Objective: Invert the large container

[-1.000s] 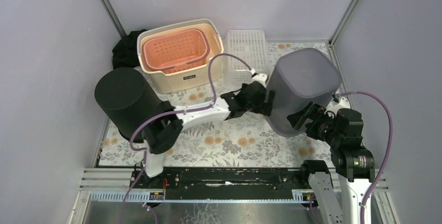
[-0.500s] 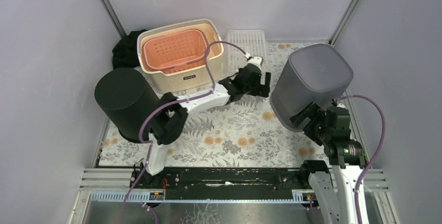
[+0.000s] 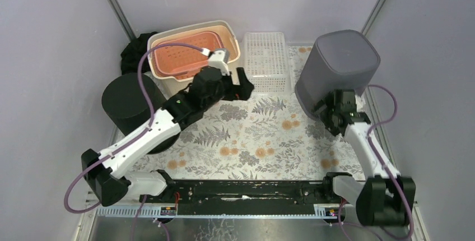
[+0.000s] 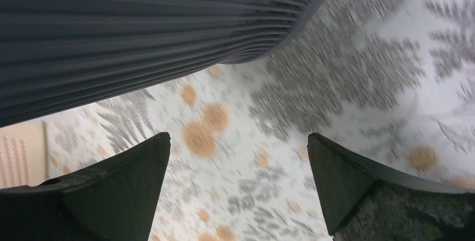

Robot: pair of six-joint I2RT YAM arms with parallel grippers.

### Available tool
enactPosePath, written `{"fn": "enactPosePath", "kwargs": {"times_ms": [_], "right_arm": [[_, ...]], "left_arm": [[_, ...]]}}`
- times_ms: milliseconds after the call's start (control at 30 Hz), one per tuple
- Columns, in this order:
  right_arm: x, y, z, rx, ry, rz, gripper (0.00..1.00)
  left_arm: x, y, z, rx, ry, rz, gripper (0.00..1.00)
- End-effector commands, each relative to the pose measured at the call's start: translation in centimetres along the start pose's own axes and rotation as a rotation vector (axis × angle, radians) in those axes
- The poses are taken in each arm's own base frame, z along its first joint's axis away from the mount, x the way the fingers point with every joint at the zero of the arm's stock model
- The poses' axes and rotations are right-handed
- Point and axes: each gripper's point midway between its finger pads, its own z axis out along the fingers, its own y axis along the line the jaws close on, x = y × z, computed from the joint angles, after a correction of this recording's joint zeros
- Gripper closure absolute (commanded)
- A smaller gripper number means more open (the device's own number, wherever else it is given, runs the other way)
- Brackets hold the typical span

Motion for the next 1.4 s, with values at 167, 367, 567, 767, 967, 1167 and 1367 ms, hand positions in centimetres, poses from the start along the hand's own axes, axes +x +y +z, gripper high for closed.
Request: {"fn": "enactPosePath", "kwargs": {"times_ms": [167,367,567,767,967,1167,1367], "right_arm": [[-11.0,10.3,5.6,-0.107,-0.218,-0.02,0.01],[-11.7,12.2,10.3,-0.119,-0.154,-0.071,0.01],[-12.8,12.8,13.4,-0.137,-0.135,-0.105,0.01],[-14.6,13.8,15.8,-0.168,-0.077,-0.13,0.01],[-13.6,15.3,9.6,-0.304,-0.076,-0.203,0.01],[-10.2,13.7,2.7,-0.386,-0.081,-0.248,0.0],[-7.4,13.0,-1.6,-0.464,-0.076,-0.281,0.01]], "left_arm": [[-2.3,9.4,0.8,-0.267,-0.003,-0.018,0.0],[-5.5,14.8,4.5,-0.419,-0.009,-0.036,0.0],[-8.6,19.2,8.2,-0.55,-0.026,-0.043,0.0],[-9.9,21.9,11.2,-0.609,-0.011,-0.038,0.0],[-9.0,23.8,13.9,-0.656,0.046,-0.025,0.0],[-8.4,26.6,15.0,-0.73,0.044,-0.035,0.0],[-6.8,28.8,16.6,-0.774,0.079,-0.028,0.05]]}}
